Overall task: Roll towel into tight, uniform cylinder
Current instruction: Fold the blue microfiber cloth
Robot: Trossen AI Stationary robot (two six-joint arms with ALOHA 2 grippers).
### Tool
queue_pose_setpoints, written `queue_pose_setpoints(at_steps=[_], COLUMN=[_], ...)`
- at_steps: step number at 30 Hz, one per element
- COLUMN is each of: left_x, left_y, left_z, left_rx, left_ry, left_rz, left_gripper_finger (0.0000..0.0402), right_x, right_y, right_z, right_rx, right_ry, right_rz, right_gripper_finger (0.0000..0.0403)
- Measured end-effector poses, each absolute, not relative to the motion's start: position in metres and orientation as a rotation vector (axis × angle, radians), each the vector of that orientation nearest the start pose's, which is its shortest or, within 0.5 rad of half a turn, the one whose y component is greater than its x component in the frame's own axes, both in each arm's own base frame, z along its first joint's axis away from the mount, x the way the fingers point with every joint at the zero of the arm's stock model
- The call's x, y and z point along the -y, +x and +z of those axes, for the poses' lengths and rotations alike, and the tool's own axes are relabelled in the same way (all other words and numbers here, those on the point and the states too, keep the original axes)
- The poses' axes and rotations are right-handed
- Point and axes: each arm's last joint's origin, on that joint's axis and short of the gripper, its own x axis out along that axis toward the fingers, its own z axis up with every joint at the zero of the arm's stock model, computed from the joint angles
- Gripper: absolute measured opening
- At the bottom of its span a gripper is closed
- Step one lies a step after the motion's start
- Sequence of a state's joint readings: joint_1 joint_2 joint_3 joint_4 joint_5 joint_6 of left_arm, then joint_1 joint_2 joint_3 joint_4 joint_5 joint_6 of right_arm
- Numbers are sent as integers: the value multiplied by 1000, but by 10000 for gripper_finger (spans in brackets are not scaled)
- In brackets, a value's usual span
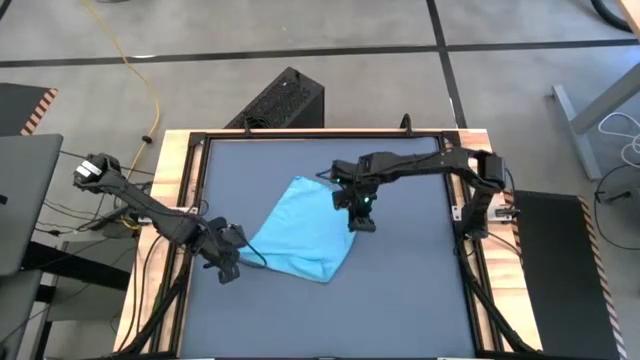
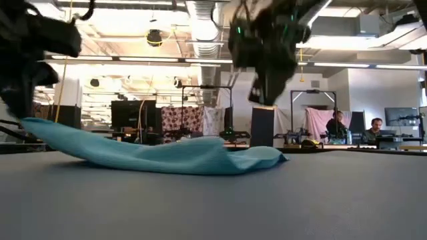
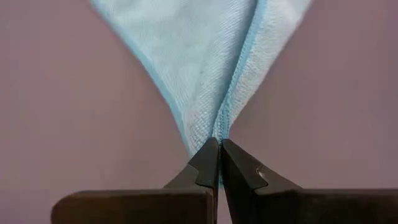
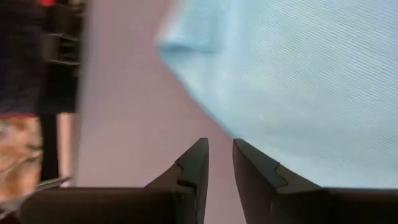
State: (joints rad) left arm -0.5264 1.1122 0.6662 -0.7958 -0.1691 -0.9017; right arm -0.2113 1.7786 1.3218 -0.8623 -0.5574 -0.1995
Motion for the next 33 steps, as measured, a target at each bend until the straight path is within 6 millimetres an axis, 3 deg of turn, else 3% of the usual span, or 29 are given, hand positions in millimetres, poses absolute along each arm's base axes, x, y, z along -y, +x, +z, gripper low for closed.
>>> queue_pose_setpoints(at_steps=[6,11,15,18,21,24,27,33], left_x=[101,108,116,123,126,118,97,74], left_y=[149,149,160,177,199,226,255,315], left_z=[197,199,209,224,225,213,196,175], left_rx=[-1211,-1184,-1058,-822,-620,-591,-615,-613], left_ry=[-345,-387,-436,-387,-195,-50,-49,-54], left_rz=[181,156,73,40,68,88,94,-104], left_gripper_finger=[63,134,169,176,172,166,161,151], right_x=[72,67,61,58,59,60,60,59], right_y=[332,331,331,330,330,329,331,329], right_z=[196,189,187,187,187,187,186,178], right_rx=[-1172,-1195,-1218,-1220,-1225,-1228,-1226,-1230], right_ry=[197,-8,-176,-228,-245,-265,-278,-270], right_rz=[361,379,420,450,453,454,455,450], right_gripper_finger=[101,101,101,101,101,101,101,101])
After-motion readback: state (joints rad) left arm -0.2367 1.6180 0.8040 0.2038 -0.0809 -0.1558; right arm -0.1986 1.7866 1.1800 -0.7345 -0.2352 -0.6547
